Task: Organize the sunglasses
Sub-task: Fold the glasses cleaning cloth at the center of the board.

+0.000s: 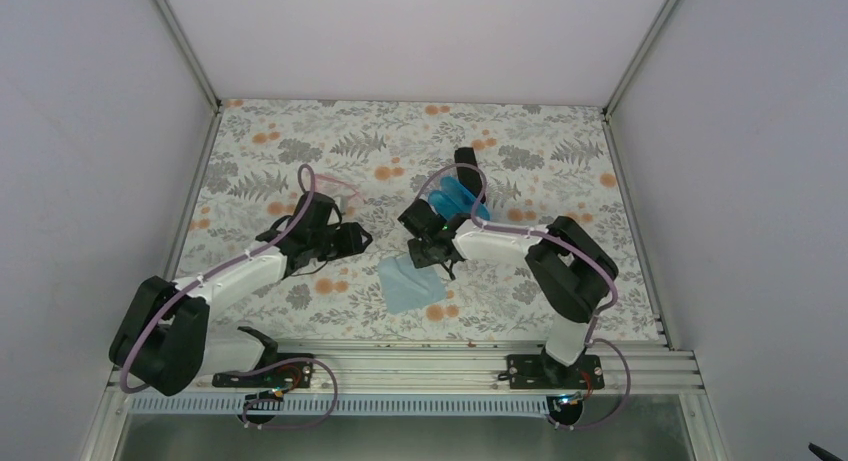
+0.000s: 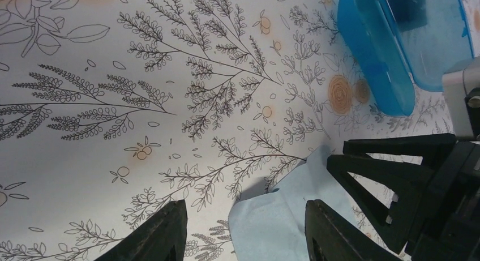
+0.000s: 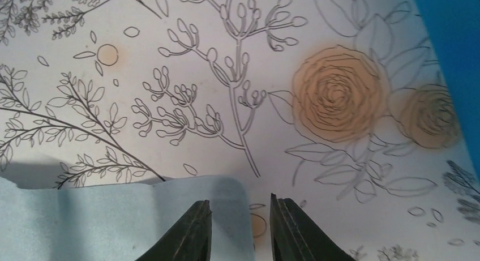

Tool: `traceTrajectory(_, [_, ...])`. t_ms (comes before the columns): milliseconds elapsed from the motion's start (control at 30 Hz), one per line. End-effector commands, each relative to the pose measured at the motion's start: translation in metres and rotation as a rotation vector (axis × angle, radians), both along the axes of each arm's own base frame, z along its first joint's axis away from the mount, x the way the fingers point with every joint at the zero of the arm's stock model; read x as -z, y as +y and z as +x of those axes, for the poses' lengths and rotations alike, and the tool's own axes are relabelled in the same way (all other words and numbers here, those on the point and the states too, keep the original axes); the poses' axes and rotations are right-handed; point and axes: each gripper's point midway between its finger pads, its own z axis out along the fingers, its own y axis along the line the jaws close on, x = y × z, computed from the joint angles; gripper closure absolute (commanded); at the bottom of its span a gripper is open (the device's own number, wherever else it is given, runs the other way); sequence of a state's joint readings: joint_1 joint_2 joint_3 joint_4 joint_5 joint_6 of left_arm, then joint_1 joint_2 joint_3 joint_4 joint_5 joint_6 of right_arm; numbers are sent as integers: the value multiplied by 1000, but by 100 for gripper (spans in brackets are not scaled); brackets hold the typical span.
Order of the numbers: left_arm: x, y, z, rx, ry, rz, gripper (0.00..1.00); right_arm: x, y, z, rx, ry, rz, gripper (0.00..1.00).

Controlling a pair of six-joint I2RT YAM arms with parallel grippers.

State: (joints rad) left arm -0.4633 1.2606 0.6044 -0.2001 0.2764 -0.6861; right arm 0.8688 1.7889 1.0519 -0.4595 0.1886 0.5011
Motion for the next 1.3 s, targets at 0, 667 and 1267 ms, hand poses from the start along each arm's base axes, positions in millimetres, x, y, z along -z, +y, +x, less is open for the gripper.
traceTrajectory(0, [1,-9,0,13,0,-36,48,0,13,9,-53,-17,20,71])
traceTrajectory(667, [18,-32,-4,87,43,-31,48,16,-49,17,219,-53,-168,96])
traceTrajectory(1267, [36,-47,24,149,68,105,53,-13,-63,34,283,-78,-18,70])
